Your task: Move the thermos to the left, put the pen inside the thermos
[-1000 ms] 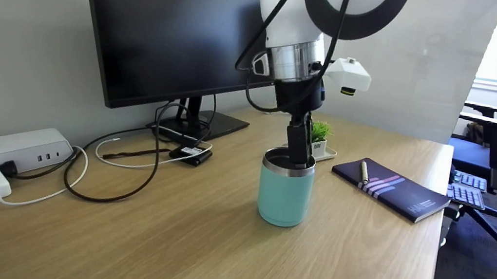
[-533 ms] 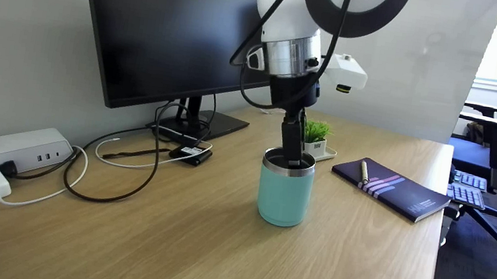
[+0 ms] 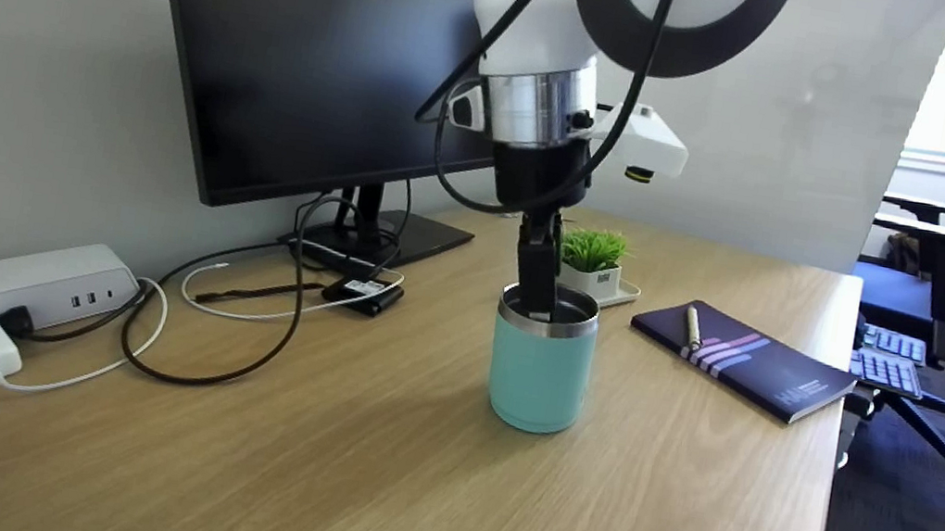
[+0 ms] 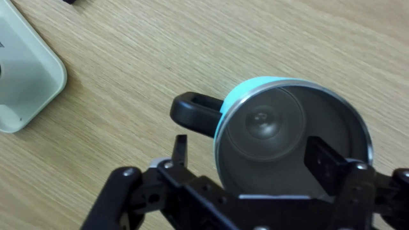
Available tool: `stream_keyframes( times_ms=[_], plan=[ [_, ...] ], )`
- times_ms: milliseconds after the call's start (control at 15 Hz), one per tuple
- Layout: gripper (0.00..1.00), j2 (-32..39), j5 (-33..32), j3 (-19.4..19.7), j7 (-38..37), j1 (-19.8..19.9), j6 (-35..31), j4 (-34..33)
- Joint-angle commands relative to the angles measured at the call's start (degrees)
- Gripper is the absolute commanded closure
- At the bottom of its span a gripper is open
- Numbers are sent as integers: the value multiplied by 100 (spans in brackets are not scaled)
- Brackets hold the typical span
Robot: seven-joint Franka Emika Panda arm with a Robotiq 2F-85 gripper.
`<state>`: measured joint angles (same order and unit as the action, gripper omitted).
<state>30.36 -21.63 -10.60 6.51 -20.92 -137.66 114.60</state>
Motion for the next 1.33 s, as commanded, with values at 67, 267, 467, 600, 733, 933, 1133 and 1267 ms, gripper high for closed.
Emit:
stream_keyframes(
  times_ms=[67, 267, 467, 600, 733, 933, 1133, 1267],
  plan=[
    [46, -62, -141, 17, 58, 10, -240, 148],
    [66, -105, -166, 20, 57, 12, -265, 229],
    [86, -144, -174, 31, 33, 21, -292, 310],
    [100, -178, -158, 51, -25, 25, -280, 361],
    [100, -219, -38, 76, -196, 49, -213, 366],
    [98, -330, 298, 169, -711, 140, -85, 372],
    [98, -358, 660, 330, -1176, 288, 90, 358],
    [98, -347, 864, 467, -1466, 393, 155, 337]
  ],
)
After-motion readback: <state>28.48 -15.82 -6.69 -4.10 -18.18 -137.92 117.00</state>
